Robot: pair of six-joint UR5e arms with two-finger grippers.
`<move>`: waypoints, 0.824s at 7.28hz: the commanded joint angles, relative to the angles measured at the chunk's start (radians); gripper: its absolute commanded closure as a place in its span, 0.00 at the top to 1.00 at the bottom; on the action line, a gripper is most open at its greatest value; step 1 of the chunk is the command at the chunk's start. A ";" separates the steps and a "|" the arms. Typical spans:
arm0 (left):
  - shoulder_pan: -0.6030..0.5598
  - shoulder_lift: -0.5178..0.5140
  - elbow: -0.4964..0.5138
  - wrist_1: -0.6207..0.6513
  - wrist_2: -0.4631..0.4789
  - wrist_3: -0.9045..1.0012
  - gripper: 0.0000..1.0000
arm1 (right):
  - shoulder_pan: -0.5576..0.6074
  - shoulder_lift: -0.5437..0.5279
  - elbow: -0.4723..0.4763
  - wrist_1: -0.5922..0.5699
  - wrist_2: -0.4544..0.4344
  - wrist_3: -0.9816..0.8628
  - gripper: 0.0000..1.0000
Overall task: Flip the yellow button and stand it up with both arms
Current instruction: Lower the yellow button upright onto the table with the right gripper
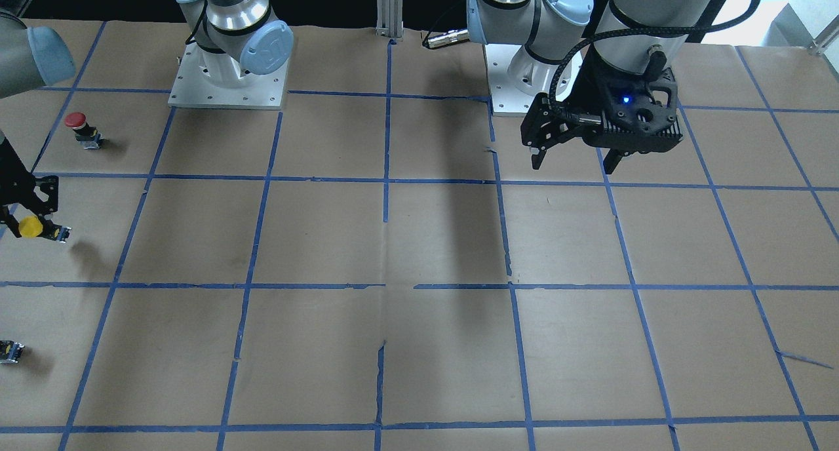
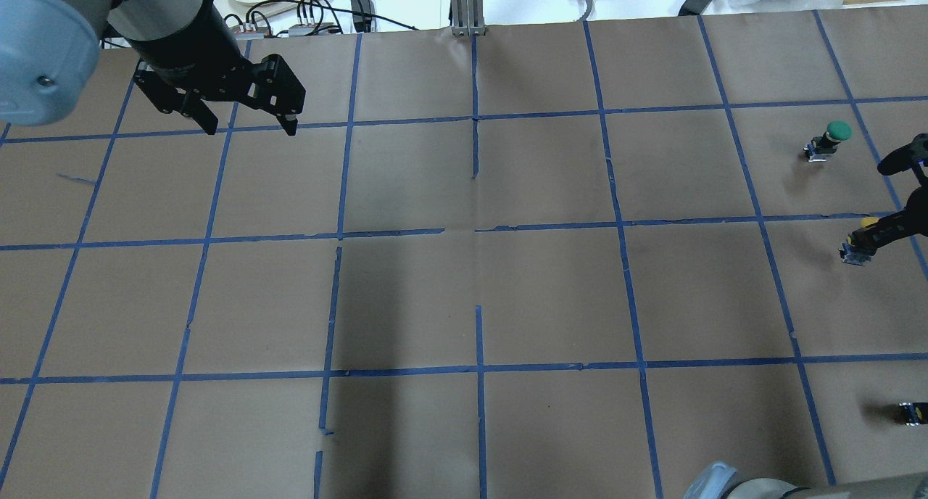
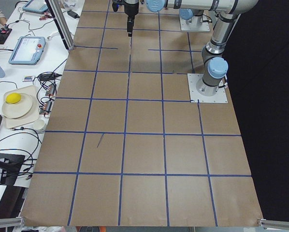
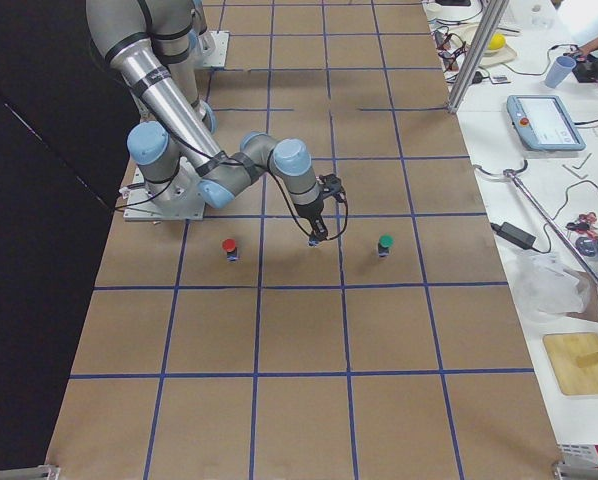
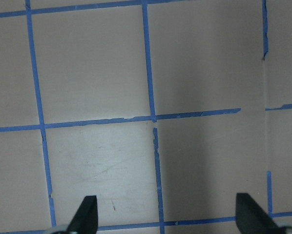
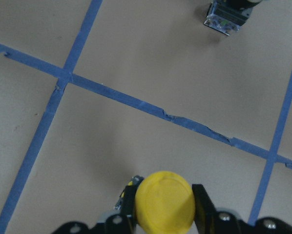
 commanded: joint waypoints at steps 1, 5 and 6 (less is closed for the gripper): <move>-0.005 0.001 0.001 0.007 0.006 0.002 1.00 | -0.015 0.029 0.001 0.000 0.002 -0.001 0.23; -0.004 0.000 0.021 0.018 0.007 0.001 1.00 | -0.015 0.043 0.001 -0.025 -0.006 0.001 0.36; -0.008 0.004 0.021 0.027 0.006 0.001 1.00 | -0.015 0.043 0.001 -0.016 -0.009 0.001 0.48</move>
